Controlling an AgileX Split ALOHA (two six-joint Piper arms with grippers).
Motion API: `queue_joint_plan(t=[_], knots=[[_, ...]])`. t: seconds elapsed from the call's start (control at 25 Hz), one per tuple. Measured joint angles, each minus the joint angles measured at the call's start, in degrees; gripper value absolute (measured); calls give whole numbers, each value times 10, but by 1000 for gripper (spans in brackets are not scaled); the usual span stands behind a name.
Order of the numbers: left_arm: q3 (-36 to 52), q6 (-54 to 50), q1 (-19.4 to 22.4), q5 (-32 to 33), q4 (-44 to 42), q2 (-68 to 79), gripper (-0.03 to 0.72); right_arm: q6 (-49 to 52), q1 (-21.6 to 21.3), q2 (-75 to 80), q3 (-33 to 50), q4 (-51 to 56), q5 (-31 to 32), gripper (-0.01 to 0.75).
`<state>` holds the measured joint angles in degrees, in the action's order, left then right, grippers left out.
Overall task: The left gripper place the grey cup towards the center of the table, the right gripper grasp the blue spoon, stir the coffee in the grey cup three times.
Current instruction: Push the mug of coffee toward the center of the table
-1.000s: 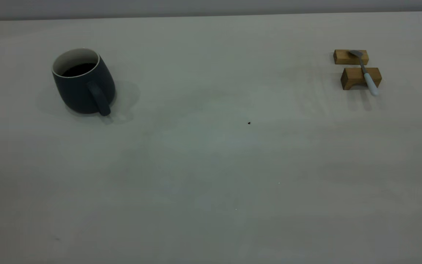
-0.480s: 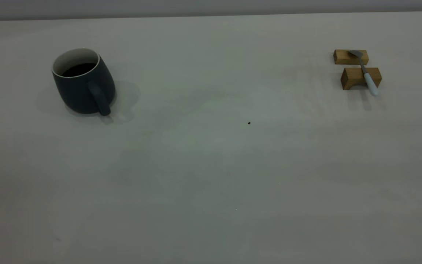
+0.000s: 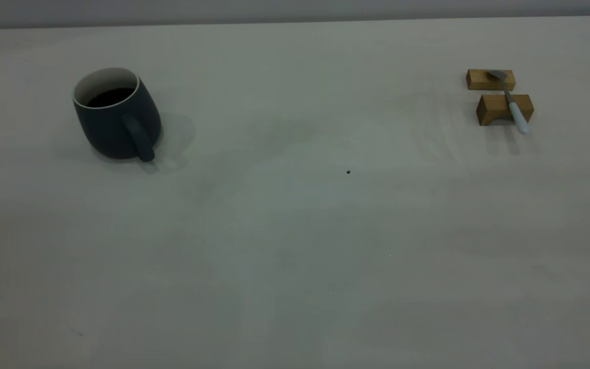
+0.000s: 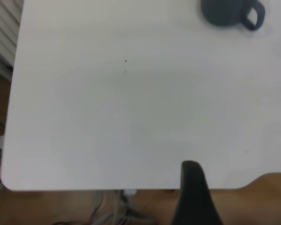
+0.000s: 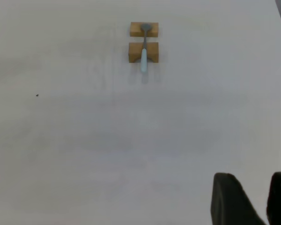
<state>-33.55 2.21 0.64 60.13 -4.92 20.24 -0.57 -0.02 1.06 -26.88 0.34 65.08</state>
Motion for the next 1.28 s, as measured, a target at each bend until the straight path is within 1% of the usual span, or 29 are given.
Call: queue_joint_plan(t=[0.2,0.28,0.48,0.6,0.88,0.96,1.08,1.28], knots=[[-51,86,0,-80,-1,181,586,0,0,0,0,0,0,237],[-73,131,0,-98,-1,257,597,0,0,0,0,0,0,237],[-141,274,0,-119,2,429,648,0,0,0,0,0,0,237],[-186,349,0,-130,-1,527,664,0,0,0,0,0,0,237],[-276,498,0,-156,-29,738,657,0,0,0,0,0,0,237],[-297,531,0,-177,-37,784,651,0,0,0,0,0,0,237],[-320,578,0,-226,-44,845,642,0,0,0,0,0,0,237],[-342,655,0,-300,-44,922,626,0,0,0,0,0,0,237]])
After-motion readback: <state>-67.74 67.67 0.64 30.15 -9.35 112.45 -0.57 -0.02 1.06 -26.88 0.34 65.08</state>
